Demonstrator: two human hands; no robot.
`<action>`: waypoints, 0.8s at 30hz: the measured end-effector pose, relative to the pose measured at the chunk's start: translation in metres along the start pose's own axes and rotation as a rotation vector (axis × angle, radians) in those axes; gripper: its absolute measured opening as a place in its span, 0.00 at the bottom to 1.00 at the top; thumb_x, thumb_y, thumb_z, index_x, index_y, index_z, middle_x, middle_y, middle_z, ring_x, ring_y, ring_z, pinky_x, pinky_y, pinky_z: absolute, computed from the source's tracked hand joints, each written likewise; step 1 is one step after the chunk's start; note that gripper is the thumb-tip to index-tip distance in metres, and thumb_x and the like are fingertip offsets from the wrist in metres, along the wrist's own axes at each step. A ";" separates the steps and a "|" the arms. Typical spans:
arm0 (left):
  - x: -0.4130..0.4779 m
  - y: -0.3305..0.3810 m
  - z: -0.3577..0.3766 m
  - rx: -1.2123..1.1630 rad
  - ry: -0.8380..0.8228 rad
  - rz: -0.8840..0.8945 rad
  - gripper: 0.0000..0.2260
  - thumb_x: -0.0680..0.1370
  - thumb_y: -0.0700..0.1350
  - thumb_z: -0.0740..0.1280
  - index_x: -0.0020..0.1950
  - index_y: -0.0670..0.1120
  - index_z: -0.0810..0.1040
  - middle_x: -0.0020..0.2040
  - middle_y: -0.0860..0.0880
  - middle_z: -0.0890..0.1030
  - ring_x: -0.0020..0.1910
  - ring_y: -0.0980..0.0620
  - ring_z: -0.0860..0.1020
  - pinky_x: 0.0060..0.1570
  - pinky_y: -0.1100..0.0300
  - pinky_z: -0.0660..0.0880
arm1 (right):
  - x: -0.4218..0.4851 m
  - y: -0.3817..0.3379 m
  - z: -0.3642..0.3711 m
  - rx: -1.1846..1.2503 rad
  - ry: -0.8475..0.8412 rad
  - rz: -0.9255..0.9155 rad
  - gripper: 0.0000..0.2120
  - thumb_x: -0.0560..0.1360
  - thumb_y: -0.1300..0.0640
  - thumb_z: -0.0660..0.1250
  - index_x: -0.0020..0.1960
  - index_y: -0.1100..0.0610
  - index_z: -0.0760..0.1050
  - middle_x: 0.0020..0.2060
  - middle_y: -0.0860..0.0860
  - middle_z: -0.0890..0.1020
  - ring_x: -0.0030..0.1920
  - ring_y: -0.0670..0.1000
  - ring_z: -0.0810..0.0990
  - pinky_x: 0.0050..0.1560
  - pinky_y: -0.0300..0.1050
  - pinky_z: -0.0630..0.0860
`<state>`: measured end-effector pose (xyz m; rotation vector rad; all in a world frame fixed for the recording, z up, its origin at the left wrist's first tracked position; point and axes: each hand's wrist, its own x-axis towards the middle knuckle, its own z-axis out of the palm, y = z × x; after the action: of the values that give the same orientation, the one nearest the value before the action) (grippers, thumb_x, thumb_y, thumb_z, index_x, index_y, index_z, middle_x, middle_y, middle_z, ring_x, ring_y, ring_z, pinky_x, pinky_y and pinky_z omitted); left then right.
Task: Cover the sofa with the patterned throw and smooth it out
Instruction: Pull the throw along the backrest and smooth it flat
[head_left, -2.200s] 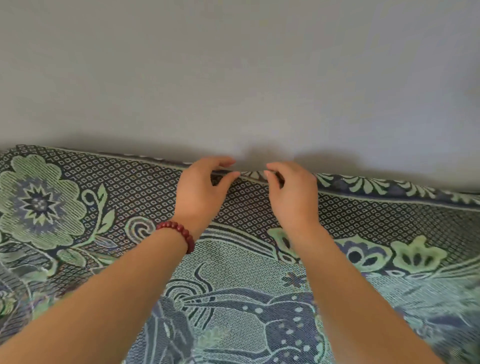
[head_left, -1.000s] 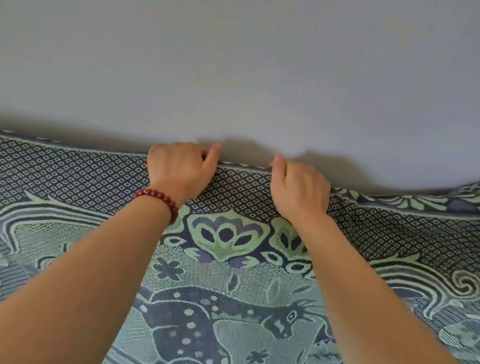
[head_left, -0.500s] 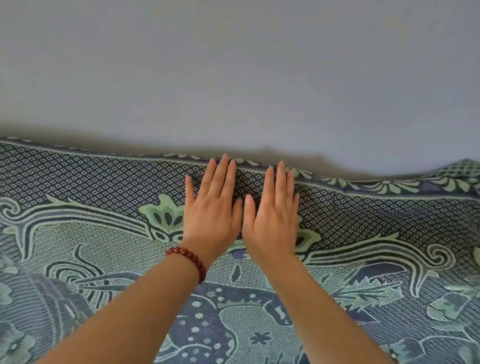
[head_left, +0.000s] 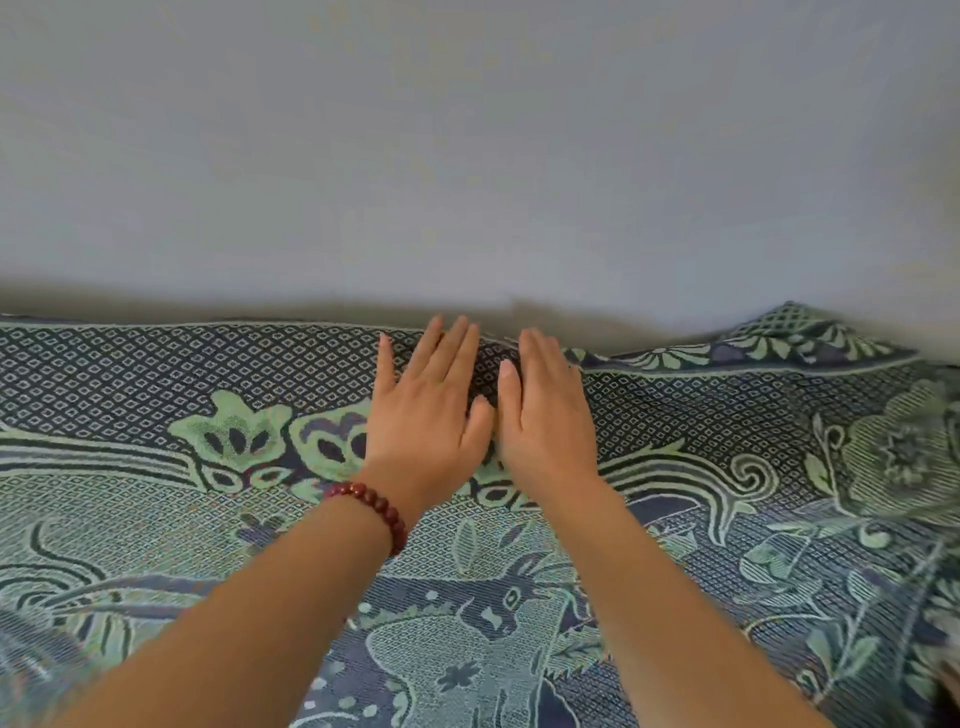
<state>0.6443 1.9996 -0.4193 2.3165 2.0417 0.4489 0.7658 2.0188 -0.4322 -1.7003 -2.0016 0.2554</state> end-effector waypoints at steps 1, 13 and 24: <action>0.000 0.015 0.004 -0.013 -0.015 0.025 0.36 0.70 0.56 0.33 0.78 0.48 0.45 0.78 0.53 0.47 0.76 0.55 0.41 0.70 0.48 0.31 | -0.004 0.011 -0.004 -0.011 0.004 0.013 0.30 0.79 0.46 0.42 0.75 0.60 0.57 0.75 0.55 0.60 0.76 0.52 0.54 0.74 0.49 0.48; 0.021 0.160 0.064 -0.053 -0.054 0.016 0.35 0.69 0.56 0.33 0.77 0.49 0.42 0.78 0.54 0.44 0.76 0.56 0.42 0.69 0.50 0.29 | -0.001 0.169 -0.091 -0.306 0.085 0.067 0.29 0.78 0.46 0.43 0.75 0.59 0.58 0.76 0.53 0.56 0.76 0.51 0.49 0.73 0.53 0.37; 0.071 0.251 0.084 -0.218 0.067 -0.115 0.37 0.68 0.57 0.38 0.77 0.47 0.54 0.77 0.50 0.57 0.75 0.55 0.53 0.72 0.49 0.36 | 0.032 0.241 -0.125 -0.336 0.051 -0.027 0.30 0.79 0.46 0.40 0.69 0.61 0.67 0.68 0.57 0.71 0.71 0.57 0.64 0.73 0.57 0.49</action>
<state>0.9135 2.0474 -0.4342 2.0754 2.0249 0.7126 1.0328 2.0766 -0.4247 -1.8539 -2.1184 -0.1425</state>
